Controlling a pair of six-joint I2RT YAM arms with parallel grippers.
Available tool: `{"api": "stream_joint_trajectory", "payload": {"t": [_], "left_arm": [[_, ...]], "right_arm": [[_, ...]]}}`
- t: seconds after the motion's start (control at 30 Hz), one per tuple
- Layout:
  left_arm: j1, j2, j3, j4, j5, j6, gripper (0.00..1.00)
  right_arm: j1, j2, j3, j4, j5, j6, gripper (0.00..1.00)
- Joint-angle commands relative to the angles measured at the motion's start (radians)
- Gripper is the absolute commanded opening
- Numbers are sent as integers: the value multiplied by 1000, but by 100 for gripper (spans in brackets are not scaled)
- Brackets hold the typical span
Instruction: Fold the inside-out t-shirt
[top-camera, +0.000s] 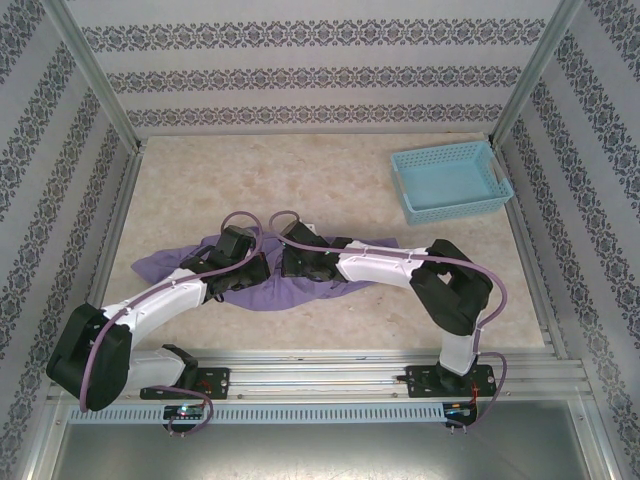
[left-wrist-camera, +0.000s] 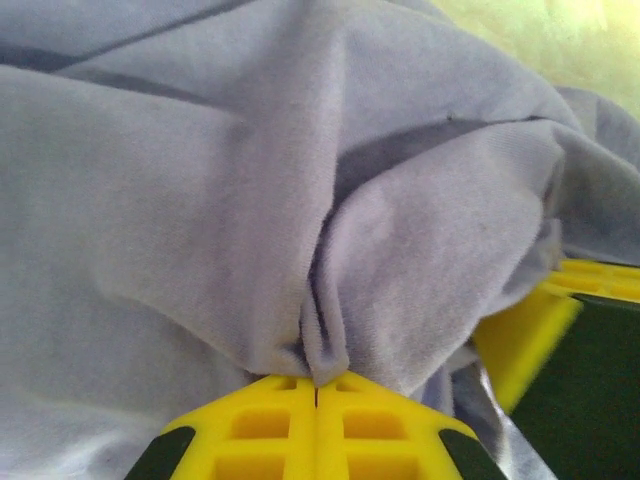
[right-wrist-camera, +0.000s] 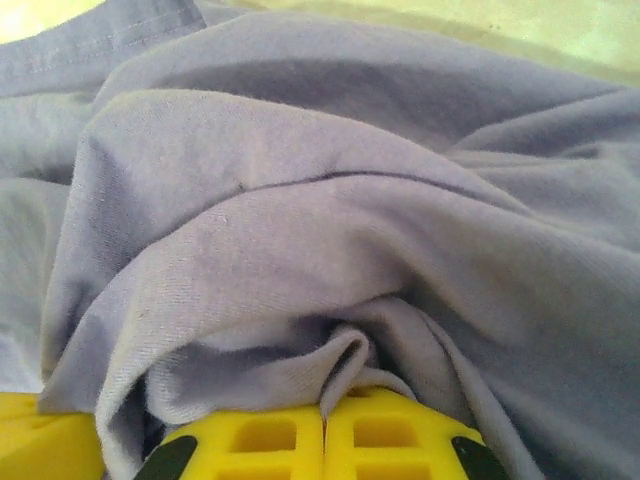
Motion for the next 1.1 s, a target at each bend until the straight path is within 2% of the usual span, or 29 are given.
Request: {"api": "stream_joint_trajectory", "payload": {"t": [0.0,0.13,0.27,0.37,0.5,0.6,0.7,0.77,0.9,1.07], "left_arm": [[15,32,66,-61,-52,50,3],[105,81,113,-75,13,97,3],[112,146,179,-104,9,134,5],[99,178,206,-135,-1,127,13],[-42,126,250,-249,-150,143,38],[-151,19,230,-291,-240,89,48],[-238,-104,183,-286,-280,15,50],[-278,-127,155,-255,-251,-14,51],[-321,-47,161,-236,-239,-26,53],[-321,58,152,-162,-247,-65,53]], "right_arm": [[7,-123,-34,-14,-42,-57,0],[18,-278,-119,-8,-132,-98,0],[18,-418,-236,40,-173,-89,0],[9,-485,-304,80,-151,-74,0],[-19,-520,-361,163,-175,-33,0],[-18,-525,-358,194,-183,-44,0],[-13,-535,-366,216,-176,-56,0],[-11,-539,-376,228,-174,-57,0],[11,-542,-388,241,-175,-63,0],[45,-577,-419,267,-137,-65,0]]}}
